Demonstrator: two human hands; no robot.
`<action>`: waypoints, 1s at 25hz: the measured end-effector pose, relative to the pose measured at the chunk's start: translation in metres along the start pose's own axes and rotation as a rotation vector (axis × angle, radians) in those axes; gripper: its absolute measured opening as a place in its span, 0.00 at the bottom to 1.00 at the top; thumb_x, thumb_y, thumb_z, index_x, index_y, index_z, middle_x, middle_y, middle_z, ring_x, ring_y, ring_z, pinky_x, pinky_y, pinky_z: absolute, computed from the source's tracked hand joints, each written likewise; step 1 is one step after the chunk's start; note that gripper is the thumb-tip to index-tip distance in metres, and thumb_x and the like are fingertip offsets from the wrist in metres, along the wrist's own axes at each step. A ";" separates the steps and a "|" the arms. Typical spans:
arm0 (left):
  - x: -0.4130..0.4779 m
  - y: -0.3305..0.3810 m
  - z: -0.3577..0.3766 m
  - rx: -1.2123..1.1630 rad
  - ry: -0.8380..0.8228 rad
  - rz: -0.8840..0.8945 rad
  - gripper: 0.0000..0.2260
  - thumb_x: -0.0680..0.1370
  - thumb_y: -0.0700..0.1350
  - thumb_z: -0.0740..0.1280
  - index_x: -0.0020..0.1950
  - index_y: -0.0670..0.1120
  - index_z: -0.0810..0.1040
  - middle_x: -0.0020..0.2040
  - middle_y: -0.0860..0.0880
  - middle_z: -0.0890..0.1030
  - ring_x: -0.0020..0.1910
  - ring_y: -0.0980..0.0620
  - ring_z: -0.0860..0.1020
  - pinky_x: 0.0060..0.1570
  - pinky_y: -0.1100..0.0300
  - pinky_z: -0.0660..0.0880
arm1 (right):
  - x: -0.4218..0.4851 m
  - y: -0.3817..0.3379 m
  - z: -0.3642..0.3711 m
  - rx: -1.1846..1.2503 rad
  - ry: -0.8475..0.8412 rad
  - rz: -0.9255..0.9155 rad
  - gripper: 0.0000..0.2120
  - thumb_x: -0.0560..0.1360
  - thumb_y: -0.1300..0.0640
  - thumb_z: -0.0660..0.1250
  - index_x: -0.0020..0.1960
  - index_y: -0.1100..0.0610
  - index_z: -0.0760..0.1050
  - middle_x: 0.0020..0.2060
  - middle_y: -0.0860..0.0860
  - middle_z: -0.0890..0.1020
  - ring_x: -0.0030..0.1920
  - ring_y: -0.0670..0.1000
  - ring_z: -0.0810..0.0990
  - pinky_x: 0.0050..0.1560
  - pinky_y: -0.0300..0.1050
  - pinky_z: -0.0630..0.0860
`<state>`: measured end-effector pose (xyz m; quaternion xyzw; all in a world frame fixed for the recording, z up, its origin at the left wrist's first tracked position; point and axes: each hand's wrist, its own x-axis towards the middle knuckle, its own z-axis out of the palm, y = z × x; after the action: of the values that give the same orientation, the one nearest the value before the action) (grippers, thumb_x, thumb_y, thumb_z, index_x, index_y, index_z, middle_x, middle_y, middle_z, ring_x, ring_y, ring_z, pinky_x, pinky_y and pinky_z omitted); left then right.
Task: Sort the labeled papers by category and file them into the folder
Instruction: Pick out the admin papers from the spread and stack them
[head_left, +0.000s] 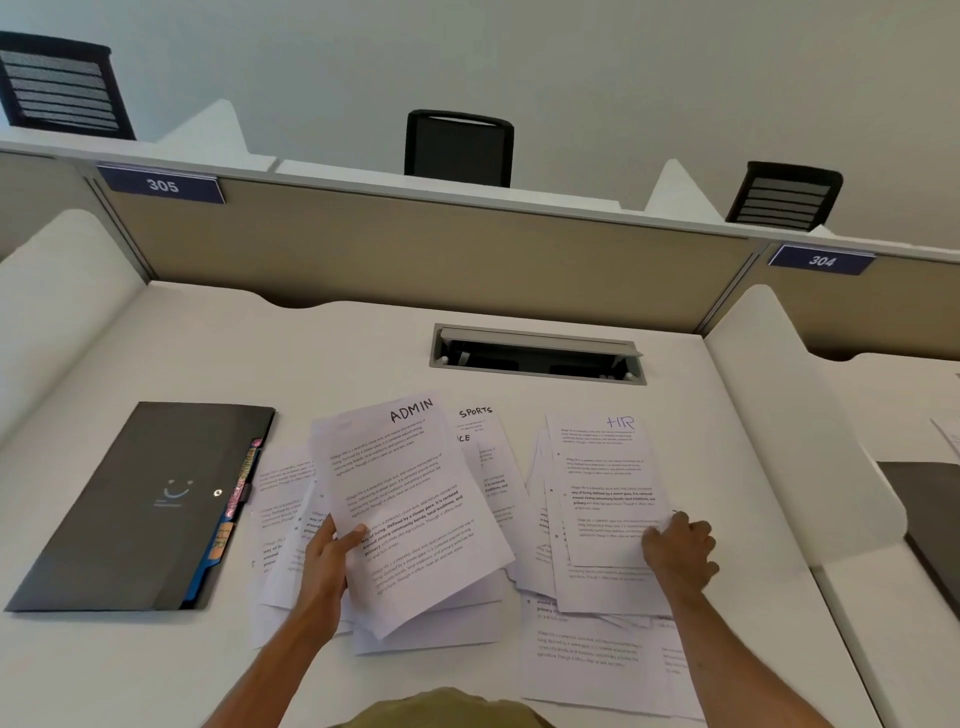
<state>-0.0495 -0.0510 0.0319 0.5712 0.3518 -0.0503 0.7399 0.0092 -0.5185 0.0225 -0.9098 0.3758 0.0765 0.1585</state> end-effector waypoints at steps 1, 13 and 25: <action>-0.001 -0.001 0.001 0.000 0.001 0.004 0.18 0.82 0.39 0.70 0.71 0.53 0.78 0.65 0.49 0.84 0.63 0.39 0.82 0.66 0.31 0.76 | -0.003 0.000 0.002 -0.008 0.012 -0.012 0.29 0.80 0.42 0.67 0.72 0.60 0.71 0.66 0.61 0.71 0.68 0.62 0.70 0.66 0.65 0.70; -0.007 0.006 0.011 0.046 -0.049 0.044 0.20 0.81 0.39 0.70 0.71 0.53 0.79 0.64 0.49 0.85 0.61 0.40 0.83 0.64 0.32 0.78 | -0.021 -0.008 0.018 -0.152 -0.007 -0.065 0.40 0.80 0.33 0.63 0.78 0.62 0.63 0.71 0.60 0.67 0.71 0.61 0.68 0.63 0.62 0.74; -0.016 0.022 0.018 0.087 -0.076 0.083 0.19 0.81 0.39 0.69 0.70 0.55 0.80 0.60 0.51 0.87 0.58 0.43 0.85 0.53 0.43 0.82 | 0.000 -0.009 0.008 0.183 -0.079 0.044 0.40 0.68 0.51 0.82 0.73 0.60 0.67 0.67 0.63 0.71 0.69 0.65 0.68 0.66 0.65 0.68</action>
<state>-0.0429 -0.0642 0.0603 0.6146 0.2969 -0.0567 0.7287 0.0153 -0.5100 0.0165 -0.8793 0.3945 0.0813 0.2540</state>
